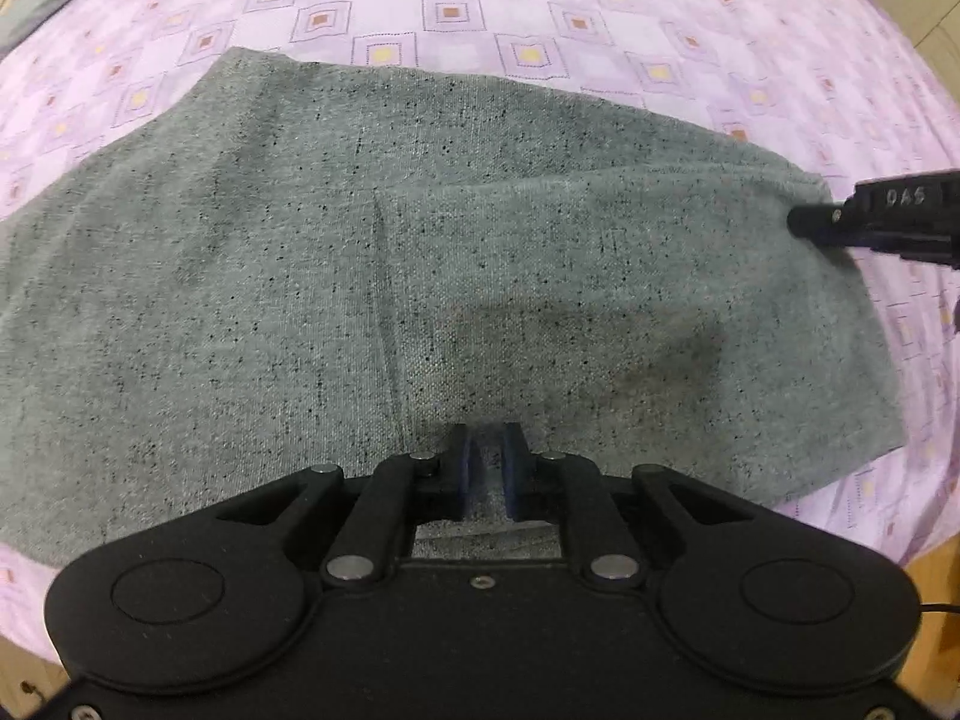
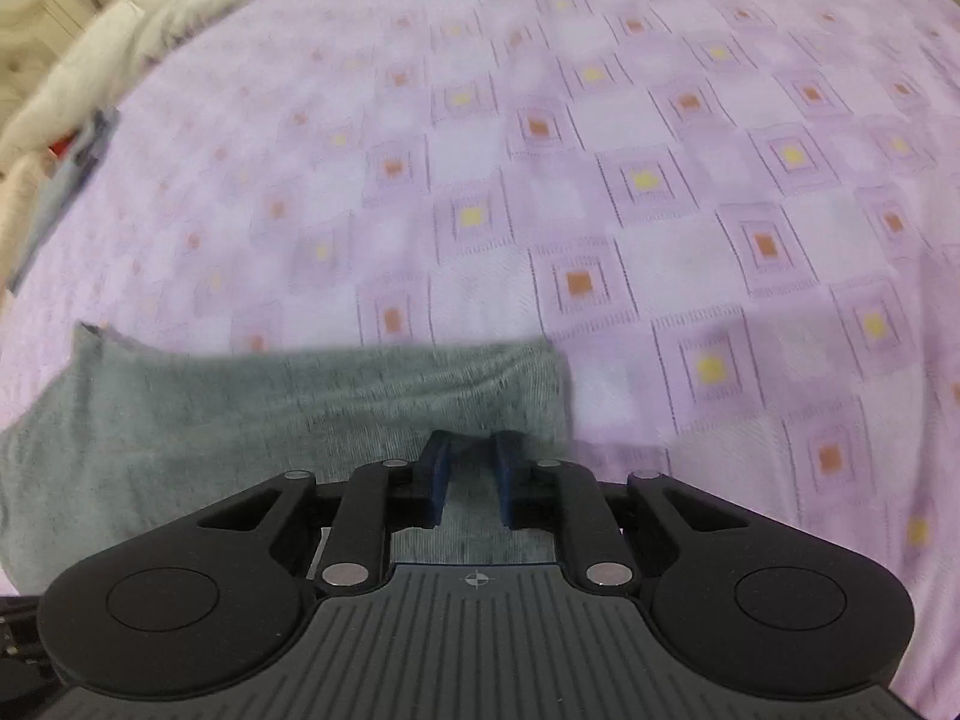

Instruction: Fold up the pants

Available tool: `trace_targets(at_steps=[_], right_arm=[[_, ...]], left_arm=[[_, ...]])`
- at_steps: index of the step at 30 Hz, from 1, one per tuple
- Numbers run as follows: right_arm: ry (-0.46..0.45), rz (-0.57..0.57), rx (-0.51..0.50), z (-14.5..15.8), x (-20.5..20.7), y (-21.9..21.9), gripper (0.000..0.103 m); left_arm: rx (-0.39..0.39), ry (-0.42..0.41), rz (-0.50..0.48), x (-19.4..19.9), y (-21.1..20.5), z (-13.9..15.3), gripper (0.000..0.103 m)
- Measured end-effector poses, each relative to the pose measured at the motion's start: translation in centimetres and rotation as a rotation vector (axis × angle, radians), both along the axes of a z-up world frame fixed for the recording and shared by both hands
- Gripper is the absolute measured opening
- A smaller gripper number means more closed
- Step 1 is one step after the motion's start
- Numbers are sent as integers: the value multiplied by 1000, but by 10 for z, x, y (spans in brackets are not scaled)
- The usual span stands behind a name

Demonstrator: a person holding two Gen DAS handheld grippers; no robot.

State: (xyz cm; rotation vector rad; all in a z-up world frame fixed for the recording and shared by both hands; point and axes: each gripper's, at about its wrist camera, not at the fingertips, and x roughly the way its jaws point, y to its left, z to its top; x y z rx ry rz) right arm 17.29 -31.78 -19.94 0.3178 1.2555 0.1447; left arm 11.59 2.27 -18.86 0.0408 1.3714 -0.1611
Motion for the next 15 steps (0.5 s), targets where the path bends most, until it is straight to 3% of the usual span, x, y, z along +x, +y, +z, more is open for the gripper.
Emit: trace_targets(at_steps=[5,12,15], right_arm=[[-38,46,18,-1,-11,-5,15],[-18,154,-21,3,1,3,15],[-21,156,-8,5,-2,0,15]], left_arm=[[96,21,-11,5,-20,-2,18],[235,130,9,31,-50,-2,10],[229,141,-12,37,-58,3,11]])
